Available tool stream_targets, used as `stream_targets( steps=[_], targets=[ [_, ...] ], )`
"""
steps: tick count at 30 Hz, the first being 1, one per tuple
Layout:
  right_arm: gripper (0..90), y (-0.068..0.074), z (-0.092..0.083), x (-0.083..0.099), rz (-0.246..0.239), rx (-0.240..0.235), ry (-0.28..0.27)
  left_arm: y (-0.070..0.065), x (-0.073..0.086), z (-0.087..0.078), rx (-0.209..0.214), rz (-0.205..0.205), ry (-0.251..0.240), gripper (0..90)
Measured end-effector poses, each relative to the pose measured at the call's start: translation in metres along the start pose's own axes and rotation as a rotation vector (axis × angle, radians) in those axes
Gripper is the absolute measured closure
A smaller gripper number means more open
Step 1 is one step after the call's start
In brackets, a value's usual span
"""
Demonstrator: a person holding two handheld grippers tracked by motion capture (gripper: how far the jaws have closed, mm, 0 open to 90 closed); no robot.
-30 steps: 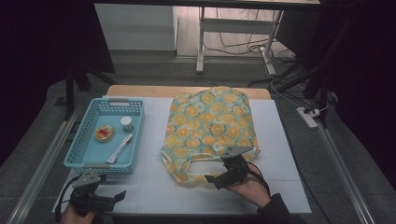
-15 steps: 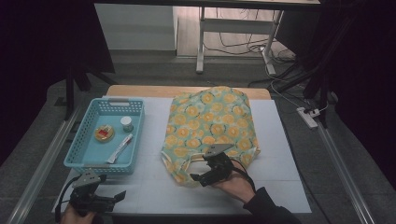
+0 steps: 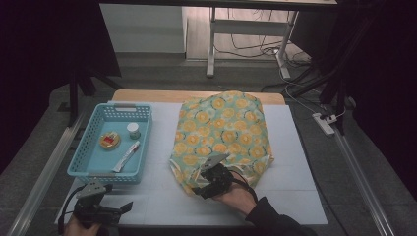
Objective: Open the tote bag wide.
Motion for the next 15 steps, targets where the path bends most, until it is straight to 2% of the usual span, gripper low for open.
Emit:
stream_targets(
  steps=[1,2,3,4,5,6,7,8,9,12,15],
  targets=[
    [44.3,0.001,0.001,0.001,-0.008,-0.001,0.007,0.0,0.0,0.0,0.0,0.0,0.0,0.0],
    [44.3,0.001,0.001,0.001,-0.008,-0.001,0.007,0.0,0.0,0.0,0.0,0.0,0.0,0.0],
    [55.2,0.003,0.001,0.003,-0.032,-0.011,0.022,0.0,0.0,0.0,0.001,0.0,-0.001,0.0],
    [59.5,0.003,0.0,0.003,-0.041,-0.006,0.025,0.0,0.0,0.0,0.001,0.0,0.0,0.0],
    [59.5,0.003,0.0,0.003,-0.041,-0.006,0.025,0.0,0.0,0.0,0.001,0.0,0.0,0.0],
    [69.7,0.002,-0.003,0.003,-0.042,-0.009,0.012,0.0,0.0,0.0,0.001,0.0,0.0,0.0],
    [74.1,0.001,-0.004,0.003,-0.04,-0.017,0.01,0.0,0.0,0.0,0.001,0.0,0.001,0.0],
    [74.1,0.001,-0.004,0.003,-0.04,-0.017,0.01,0.0,0.0,0.0,0.001,0.0,0.0,0.0],
    [84.5,0.001,-0.006,0.004,-0.044,-0.024,0.005,0.0,0.0,0.0,0.001,0.0,0.001,0.0],
    [87.5,0.0,-0.008,0.004,-0.044,-0.036,0.002,0.0,0.0,0.0,0.0,0.0,0.001,0.0],
    [88.6,-0.005,-0.017,0.0,-0.03,-0.031,-0.029,0.0,0.0,0.0,0.0,0.0,0.001,0.0]
  ],
)
Point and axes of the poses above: each handheld gripper's, and its own axes: z roughly forward along the jaws, x roughly out of its underside, y roughly to its left, the point moved 5 cm from there along z, roughly forward along the jaws, and after that the axes turned 15 degrees about -z, right-handed, at the moved point
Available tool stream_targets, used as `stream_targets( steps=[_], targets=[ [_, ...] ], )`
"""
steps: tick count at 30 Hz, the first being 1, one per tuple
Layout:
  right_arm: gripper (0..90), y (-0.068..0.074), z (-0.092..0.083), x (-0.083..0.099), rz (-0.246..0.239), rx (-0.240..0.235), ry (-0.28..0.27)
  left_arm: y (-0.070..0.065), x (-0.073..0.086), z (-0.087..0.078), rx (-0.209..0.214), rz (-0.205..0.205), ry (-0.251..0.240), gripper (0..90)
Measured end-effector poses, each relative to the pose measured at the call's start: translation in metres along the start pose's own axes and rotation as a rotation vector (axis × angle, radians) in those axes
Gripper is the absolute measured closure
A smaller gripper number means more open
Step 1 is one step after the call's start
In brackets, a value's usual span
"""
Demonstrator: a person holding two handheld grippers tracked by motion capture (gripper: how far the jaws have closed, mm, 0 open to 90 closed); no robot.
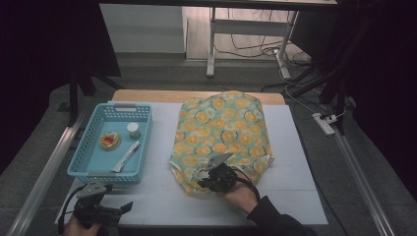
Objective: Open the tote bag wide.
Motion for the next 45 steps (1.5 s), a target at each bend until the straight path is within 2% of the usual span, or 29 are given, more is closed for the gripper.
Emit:
stream_targets(
  steps=[7,9,12,19,21,24,25,30,31,39,45],
  targets=[
    [88.8,-0.015,-0.016,-0.006,0.002,0.032,-0.025,0.0,0.0,0.0,-0.001,-0.002,0.001,0.0],
    [88.9,-0.03,-0.023,-0.011,-0.007,0.069,-0.016,0.0,0.0,0.0,0.0,-0.003,0.001,0.0],
    [88.9,-0.046,-0.028,-0.013,0.0,0.099,-0.009,0.0,0.0,0.0,0.001,-0.004,0.0,0.0],
    [89.0,-0.086,-0.036,-0.012,0.03,0.155,0.002,0.0,0.0,0.0,0.001,-0.004,0.0,0.0],
    [89.0,-0.092,-0.036,-0.012,0.036,0.162,0.007,0.0,0.0,0.0,0.001,-0.004,0.0,0.0],
    [89.0,-0.112,-0.035,-0.008,0.06,0.18,0.016,0.001,0.0,0.0,0.002,-0.005,0.0,0.0],
    [89.0,-0.112,-0.035,-0.008,0.06,0.18,0.016,0.001,0.0,0.0,0.002,-0.006,0.0,0.0],
    [88.9,-0.141,-0.027,0.0,0.101,0.195,0.016,0.001,0.0,0.0,0.003,-0.004,0.001,0.0],
    [88.9,-0.141,-0.027,0.0,0.101,0.195,0.016,0.001,0.0,0.0,0.003,-0.005,0.001,0.0],
    [88.7,-0.175,-0.011,0.008,0.127,0.216,0.026,0.001,0.0,0.0,0.003,-0.005,0.001,0.0],
    [88.3,-0.188,0.001,0.013,0.15,0.237,0.035,0.001,0.0,0.0,0.002,-0.006,0.002,0.0]
  ],
)
Point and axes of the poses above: each handheld gripper's, and its own axes: z roughly forward along the jaws, x roughly out of its underside, y roughly to its left, the point moved 5 cm from there along z, roughly forward along the jaws, and after that the axes turned 15 degrees about -z, right-handed, at the moved point
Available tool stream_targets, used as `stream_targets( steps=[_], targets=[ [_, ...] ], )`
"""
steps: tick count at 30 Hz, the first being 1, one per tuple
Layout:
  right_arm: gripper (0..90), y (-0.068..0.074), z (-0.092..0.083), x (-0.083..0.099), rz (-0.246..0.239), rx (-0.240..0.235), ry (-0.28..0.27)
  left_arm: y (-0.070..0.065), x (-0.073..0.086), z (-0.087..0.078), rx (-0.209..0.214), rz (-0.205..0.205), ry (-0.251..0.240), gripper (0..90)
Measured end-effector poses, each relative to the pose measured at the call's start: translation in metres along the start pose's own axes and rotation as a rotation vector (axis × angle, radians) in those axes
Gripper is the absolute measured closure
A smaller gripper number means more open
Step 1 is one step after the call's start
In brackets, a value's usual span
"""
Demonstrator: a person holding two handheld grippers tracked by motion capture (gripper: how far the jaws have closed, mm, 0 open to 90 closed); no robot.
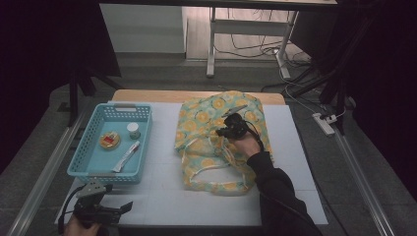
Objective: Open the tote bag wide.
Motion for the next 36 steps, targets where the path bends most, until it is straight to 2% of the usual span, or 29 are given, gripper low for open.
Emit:
stream_targets(
  steps=[3,8,9,11,12,13,16,18,23,27,32,36],
  targets=[
    [86.7,-0.001,0.015,0.01,0.011,-0.006,0.048,0.0,0.0,0.0,0.0,0.0,0.0,0.0],
    [78.8,0.0,0.016,0.014,0.035,-0.009,0.042,0.0,0.0,0.0,0.002,0.002,0.0,0.0],
    [73.3,-0.001,0.011,0.012,0.042,-0.002,0.034,0.0,0.0,0.0,0.001,0.002,0.001,0.0],
    [70.3,-0.001,0.006,0.01,0.041,0.003,0.022,0.0,0.0,0.0,0.0,0.002,-0.001,0.0],
    [63.1,0.0,-0.002,0.006,0.05,-0.004,-0.003,0.0,0.0,0.0,0.0,0.001,-0.001,0.0],
    [63.1,0.0,-0.002,0.006,0.05,-0.004,-0.003,0.0,0.0,0.0,-0.001,-0.001,0.0,0.0],
    [55.6,0.004,-0.015,0.002,0.038,0.0,-0.026,0.0,0.0,0.0,-0.003,0.001,0.0,0.0],
    [48.7,0.014,-0.028,-0.001,0.022,-0.005,-0.039,0.0,0.0,0.0,-0.004,0.0,0.0,0.0],
    [40.1,0.028,-0.041,-0.002,0.005,-0.015,-0.058,0.0,0.0,0.0,-0.005,-0.001,0.0,0.0],
    [30.5,0.046,-0.054,0.001,-0.009,-0.034,-0.062,0.0,0.0,0.0,-0.006,-0.001,0.0,0.0],
    [18.8,0.073,-0.055,0.015,-0.016,-0.053,-0.017,0.0,0.0,0.0,-0.007,-0.001,0.0,0.0],
    [17.1,0.081,-0.049,0.025,-0.019,-0.058,0.01,0.0,0.0,0.0,-0.007,-0.001,0.001,0.0]
  ],
)
Point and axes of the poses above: each handheld gripper's, and its own axes: z roughly forward along the jaws, x roughly out of its underside, y roughly to its left, the point moved 5 cm from there along z, roughly forward along the jaws, and after that the axes turned 15 degrees about -z, right-handed, at the moved point
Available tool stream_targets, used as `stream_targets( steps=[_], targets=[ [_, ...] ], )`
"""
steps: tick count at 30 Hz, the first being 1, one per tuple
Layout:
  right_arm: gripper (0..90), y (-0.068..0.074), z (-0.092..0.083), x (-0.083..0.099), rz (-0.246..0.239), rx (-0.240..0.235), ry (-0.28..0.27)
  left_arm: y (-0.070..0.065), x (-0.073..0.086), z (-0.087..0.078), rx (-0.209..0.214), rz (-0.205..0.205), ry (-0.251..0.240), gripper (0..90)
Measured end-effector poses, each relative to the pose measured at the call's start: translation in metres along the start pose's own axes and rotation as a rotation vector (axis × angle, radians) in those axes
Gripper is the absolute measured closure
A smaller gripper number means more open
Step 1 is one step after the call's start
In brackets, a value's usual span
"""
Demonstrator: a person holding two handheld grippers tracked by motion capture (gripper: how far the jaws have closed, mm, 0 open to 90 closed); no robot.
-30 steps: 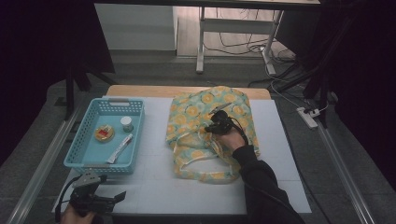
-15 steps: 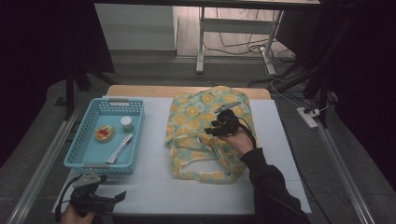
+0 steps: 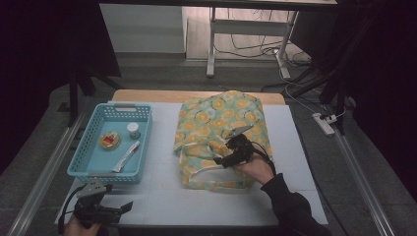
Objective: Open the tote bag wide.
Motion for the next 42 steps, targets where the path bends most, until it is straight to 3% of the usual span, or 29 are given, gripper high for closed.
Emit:
stream_targets(
  steps=[5,9,10,11,13,17,18,21,25,28,32,36,42],
  targets=[
    [17.5,-0.001,0.018,0.015,0.001,0.015,0.058,0.0,0.0,0.0,-0.001,0.001,0.0,0.0],
    [26.1,-0.003,0.027,0.021,-0.034,0.066,0.101,0.0,0.0,0.0,0.0,0.002,0.001,0.0],
    [28.7,-0.003,0.027,0.021,-0.037,0.063,0.095,0.0,0.0,0.0,0.0,0.002,0.0,0.0],
    [39.4,-0.003,0.025,0.021,-0.04,0.057,0.087,0.0,0.0,0.0,0.0,0.003,0.0,0.0],
    [43.4,-0.003,0.024,0.02,-0.035,0.05,0.088,0.0,0.0,0.0,0.0,0.002,0.001,0.0],
    [46.2,-0.003,0.023,0.019,-0.014,0.028,0.079,0.0,0.0,0.0,-0.001,0.003,0.001,0.0],
    [46.4,-0.006,0.021,0.016,0.022,-0.002,0.046,0.0,0.0,0.0,0.0,0.002,0.001,0.0],
    [47.4,-0.008,0.018,0.014,0.031,0.004,0.035,0.0,0.0,0.0,0.0,0.001,0.003,0.0],
    [49.1,-0.009,0.022,0.015,0.016,0.016,0.063,0.0,0.0,0.0,0.0,0.002,0.003,0.0],
    [55.3,-0.012,0.026,0.016,-0.002,0.052,0.084,0.0,0.0,0.0,-0.001,0.002,0.004,0.0],
    [59.6,-0.018,0.024,0.016,0.028,0.068,0.076,0.0,0.0,0.0,-0.001,0.001,0.005,0.0],
    [60.7,-0.026,0.017,0.015,0.089,0.051,0.031,0.0,0.0,0.001,-0.001,0.001,0.005,0.0],
    [59.1,-0.028,0.012,0.009,0.09,0.046,0.017,0.0,0.0,0.001,-0.002,0.001,0.004,0.0]
  ],
)
Point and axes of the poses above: each handheld gripper's, and its own axes: z roughly forward along the jaws, x roughly out of its underside, y roughly to its left, the point moved 5 cm from there along z, roughly forward along the jaws, and after that the axes turned 15 degrees about -z, right-handed, at the moved point
